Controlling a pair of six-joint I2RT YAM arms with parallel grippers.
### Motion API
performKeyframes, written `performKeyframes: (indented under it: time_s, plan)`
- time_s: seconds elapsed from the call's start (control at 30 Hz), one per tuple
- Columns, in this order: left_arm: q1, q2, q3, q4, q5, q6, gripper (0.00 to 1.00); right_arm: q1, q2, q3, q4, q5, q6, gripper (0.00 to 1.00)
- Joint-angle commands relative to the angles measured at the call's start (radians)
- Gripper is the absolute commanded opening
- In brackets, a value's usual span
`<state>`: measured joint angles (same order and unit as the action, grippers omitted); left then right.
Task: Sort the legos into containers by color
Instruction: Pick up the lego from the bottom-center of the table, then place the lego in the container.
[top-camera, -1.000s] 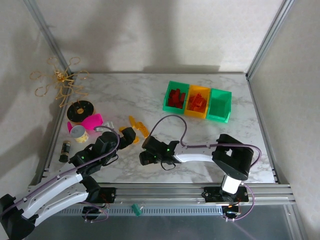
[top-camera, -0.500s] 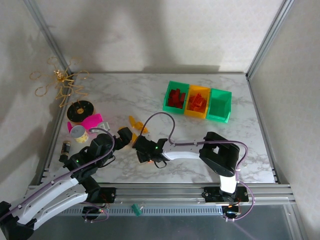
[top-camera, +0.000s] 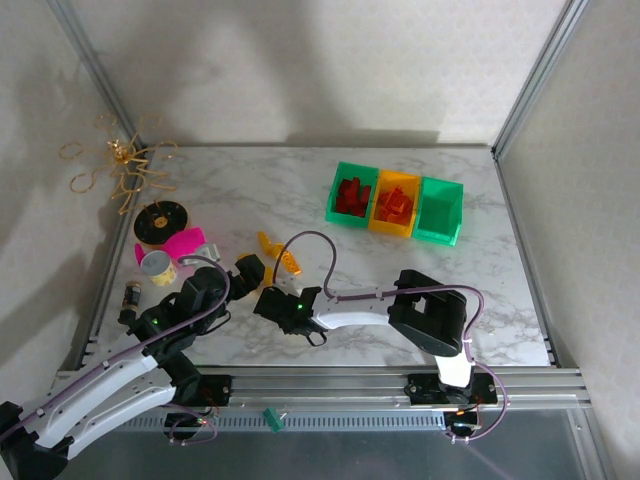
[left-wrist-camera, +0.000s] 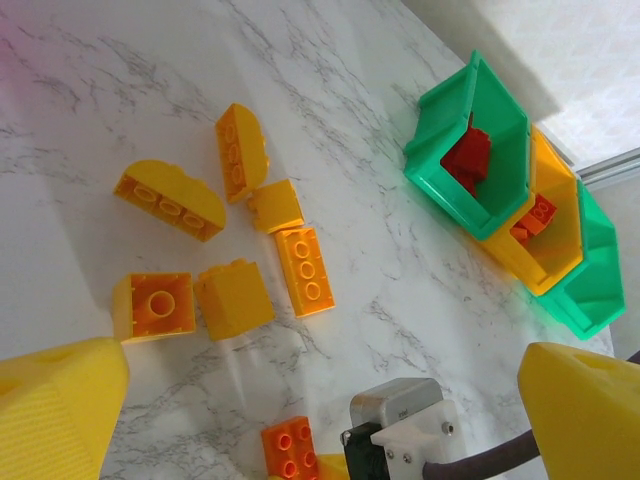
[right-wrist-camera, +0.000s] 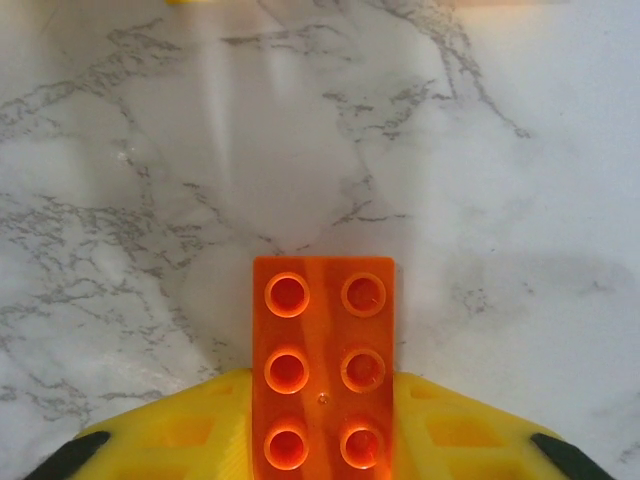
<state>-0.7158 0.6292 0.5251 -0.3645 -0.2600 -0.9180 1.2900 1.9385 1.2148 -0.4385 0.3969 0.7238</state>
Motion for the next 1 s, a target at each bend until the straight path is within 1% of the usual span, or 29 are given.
performKeyframes:
  time_s: [0.0, 0.1, 0.23, 0.33, 0.43, 0.53, 0.6, 0.73, 0.87, 0.97]
  plan:
    - [0.012, -0.001, 0.015, -0.013, -0.023, -0.008, 1.00, -0.009, -0.047, -0.029, -0.016, 0.029, 0.013, 0.30]
    - [0.011, 0.005, 0.022, -0.002, -0.014, -0.005, 1.00, -0.038, -0.099, -0.063, 0.017, -0.001, 0.019, 0.28]
    - [0.012, 0.030, 0.043, 0.014, -0.008, 0.013, 1.00, -0.097, -0.205, -0.117, 0.053, 0.019, 0.001, 0.27]
    - [0.012, 0.066, 0.068, 0.042, 0.007, 0.035, 1.00, -0.175, -0.275, -0.133, 0.050, 0.042, -0.034, 0.27]
    - [0.012, 0.115, 0.089, 0.078, 0.030, 0.062, 1.00, -0.265, -0.341, -0.144, 0.064, 0.091, -0.101, 0.27]
    - [0.012, 0.167, 0.109, 0.112, 0.044, 0.079, 1.00, -0.373, -0.372, -0.132, 0.081, 0.142, -0.165, 0.28]
    - [0.012, 0.197, 0.113, 0.156, 0.067, 0.087, 1.00, -0.451, -0.379, -0.117, 0.098, 0.148, -0.193, 0.28]
    - [0.011, 0.274, 0.133, 0.260, 0.137, 0.113, 1.00, -0.626, -0.378, -0.120, 0.200, 0.125, -0.256, 0.29]
    - [0.012, 0.384, 0.209, 0.278, 0.179, 0.155, 1.00, -0.783, -0.285, -0.042, 0.226, 0.066, -0.293, 0.28]
    - [0.012, 0.444, 0.241, 0.307, 0.200, 0.170, 1.00, -0.849, -0.201, 0.018, 0.272, 0.046, -0.332, 0.28]
